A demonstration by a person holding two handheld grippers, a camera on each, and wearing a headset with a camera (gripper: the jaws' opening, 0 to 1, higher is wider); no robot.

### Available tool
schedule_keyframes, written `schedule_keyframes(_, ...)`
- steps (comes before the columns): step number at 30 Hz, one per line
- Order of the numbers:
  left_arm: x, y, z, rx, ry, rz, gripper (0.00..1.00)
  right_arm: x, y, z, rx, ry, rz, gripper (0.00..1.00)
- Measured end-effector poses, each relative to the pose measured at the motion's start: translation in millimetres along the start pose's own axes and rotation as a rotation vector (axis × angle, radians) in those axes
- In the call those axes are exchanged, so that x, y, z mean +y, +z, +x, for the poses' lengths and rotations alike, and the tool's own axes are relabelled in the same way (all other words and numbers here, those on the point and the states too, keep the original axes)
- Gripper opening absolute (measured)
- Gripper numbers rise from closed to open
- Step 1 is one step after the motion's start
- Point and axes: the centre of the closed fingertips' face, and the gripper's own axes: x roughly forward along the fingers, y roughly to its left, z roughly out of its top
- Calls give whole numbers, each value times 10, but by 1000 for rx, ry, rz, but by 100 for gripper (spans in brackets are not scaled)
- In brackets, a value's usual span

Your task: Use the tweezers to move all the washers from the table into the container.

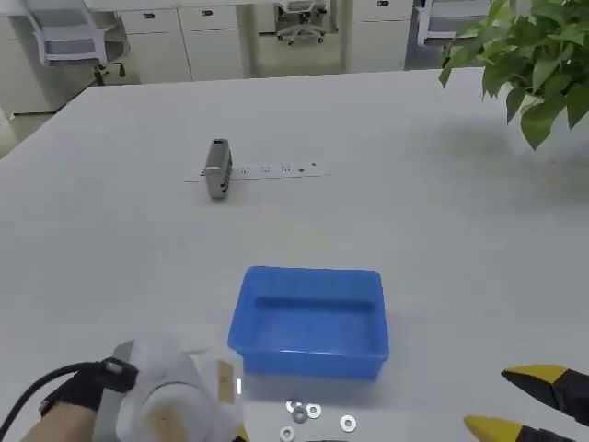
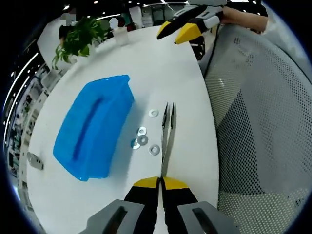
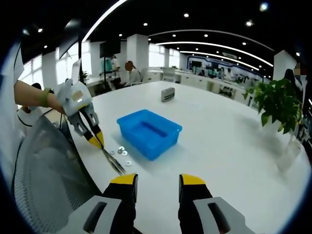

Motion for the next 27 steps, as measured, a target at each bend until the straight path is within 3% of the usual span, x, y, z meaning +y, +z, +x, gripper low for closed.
schedule_keyframes(3, -16, 7, 6, 36, -2, 67, 0, 32, -8, 16, 12, 11, -18, 30)
schedule_keyframes(11, -40, -23, -36, 31, -10, 125, 0, 86, -14, 28, 25, 27, -63, 28)
schedule_keyframes(21, -88, 111, -376, -53, -1, 27, 0, 141, 0, 36, 18, 64, -62, 27)
schedule_keyframes(23, -101, 160, -452, -70, 5, 20, 0, 195, 17, 42, 15, 97, -52, 27)
schedule_keyframes(27, -119, 242, -573, -90, 12, 18, 0, 468, 90, 55, 19, 246, -54, 28)
